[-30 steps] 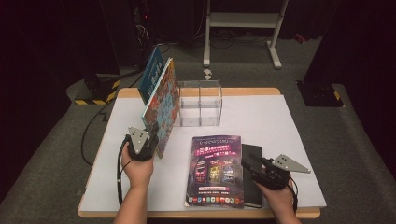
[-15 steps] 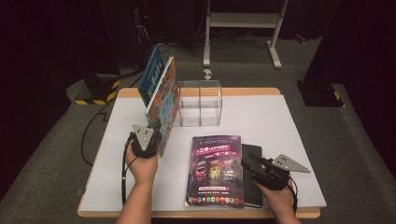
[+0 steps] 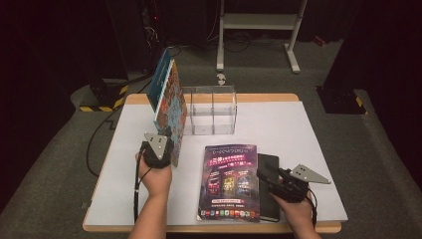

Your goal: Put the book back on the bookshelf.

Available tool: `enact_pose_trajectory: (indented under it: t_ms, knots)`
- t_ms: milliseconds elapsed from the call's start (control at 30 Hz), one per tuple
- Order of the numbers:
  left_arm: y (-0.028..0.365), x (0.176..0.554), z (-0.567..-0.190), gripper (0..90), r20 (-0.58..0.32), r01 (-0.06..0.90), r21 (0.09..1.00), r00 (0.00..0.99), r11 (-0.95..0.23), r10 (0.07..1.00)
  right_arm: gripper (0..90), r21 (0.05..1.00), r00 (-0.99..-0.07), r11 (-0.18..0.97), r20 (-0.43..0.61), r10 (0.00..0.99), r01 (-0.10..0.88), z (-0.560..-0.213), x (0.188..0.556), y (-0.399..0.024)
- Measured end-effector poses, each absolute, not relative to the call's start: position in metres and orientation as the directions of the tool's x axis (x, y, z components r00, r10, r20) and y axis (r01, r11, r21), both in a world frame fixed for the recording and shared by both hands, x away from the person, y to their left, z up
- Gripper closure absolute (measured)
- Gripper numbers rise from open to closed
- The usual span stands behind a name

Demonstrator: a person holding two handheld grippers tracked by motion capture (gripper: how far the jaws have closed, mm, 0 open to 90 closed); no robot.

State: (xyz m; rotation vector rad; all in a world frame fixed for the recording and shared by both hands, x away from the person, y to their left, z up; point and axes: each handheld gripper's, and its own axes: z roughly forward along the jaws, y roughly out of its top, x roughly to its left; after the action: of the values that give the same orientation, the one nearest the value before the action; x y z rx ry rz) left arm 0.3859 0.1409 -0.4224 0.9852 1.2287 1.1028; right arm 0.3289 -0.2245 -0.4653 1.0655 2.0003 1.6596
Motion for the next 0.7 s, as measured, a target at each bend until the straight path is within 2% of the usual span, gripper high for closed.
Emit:
enact_pose_trajectory:
  t_ms: [267, 700]
  knots:
    - [0.14, 0.389, -0.423, 76.9, -0.185, -0.102, 0.977, 0.011, 0.185, 0.983, 49.0, 0.943, -0.67, 0.045, 0.202, 0.714, 0.331, -0.465, 0.328, -0.223]
    - [0.148, 0.397, -0.422, 75.6, -0.21, -0.098, 0.973, 0.004, 0.209, 0.978, 49.0, 0.941, -0.673, 0.054, 0.199, 0.712, 0.335, -0.466, 0.328, -0.22]
